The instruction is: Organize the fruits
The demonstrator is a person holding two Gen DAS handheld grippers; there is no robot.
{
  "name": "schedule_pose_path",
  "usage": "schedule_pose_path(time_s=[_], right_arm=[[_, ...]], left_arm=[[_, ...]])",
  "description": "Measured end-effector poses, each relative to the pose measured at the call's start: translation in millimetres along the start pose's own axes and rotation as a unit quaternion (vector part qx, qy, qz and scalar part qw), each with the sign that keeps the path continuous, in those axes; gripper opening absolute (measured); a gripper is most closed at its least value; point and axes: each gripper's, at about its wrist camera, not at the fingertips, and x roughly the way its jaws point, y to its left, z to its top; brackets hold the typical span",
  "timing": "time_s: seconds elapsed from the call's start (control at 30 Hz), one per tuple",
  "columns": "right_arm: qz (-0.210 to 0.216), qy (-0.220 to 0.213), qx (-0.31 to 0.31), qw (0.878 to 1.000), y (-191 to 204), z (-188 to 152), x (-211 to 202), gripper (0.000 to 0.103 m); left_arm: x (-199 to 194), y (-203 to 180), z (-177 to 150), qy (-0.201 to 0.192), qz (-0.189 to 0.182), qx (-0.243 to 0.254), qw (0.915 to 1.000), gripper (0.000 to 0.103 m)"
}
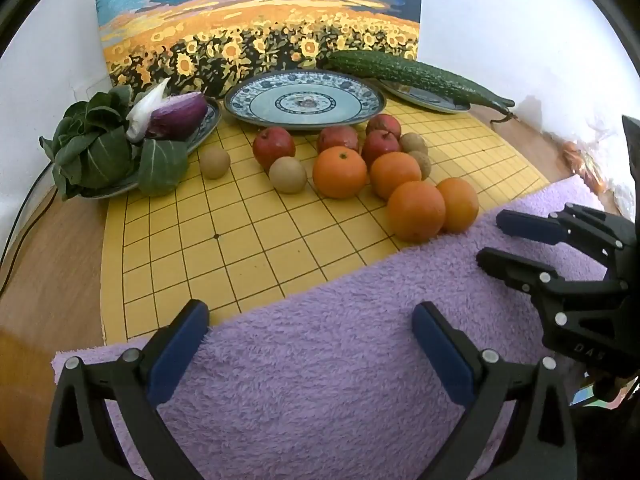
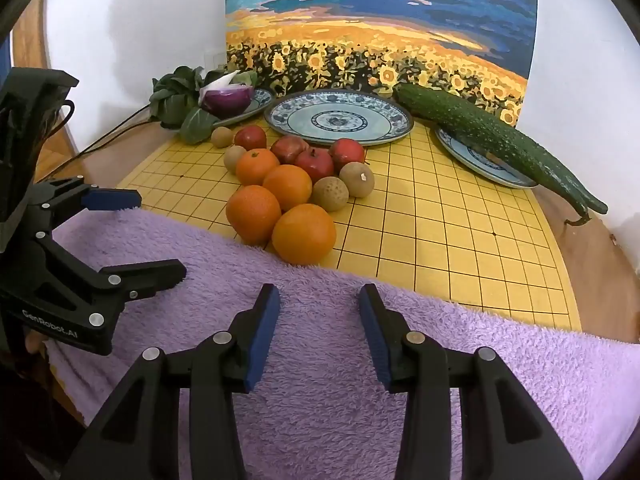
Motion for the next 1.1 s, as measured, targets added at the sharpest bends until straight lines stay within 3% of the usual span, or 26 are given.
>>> schedule_pose_path(time_s=[1.1], right_arm=[[-0.009, -0.002, -0.003, 1.000, 0.3, -0.2, -0.5, 0.043]], left_arm=[[-2.0, -1.0, -2.0, -0.001, 0.002, -0.002, 1.0000, 0.103]])
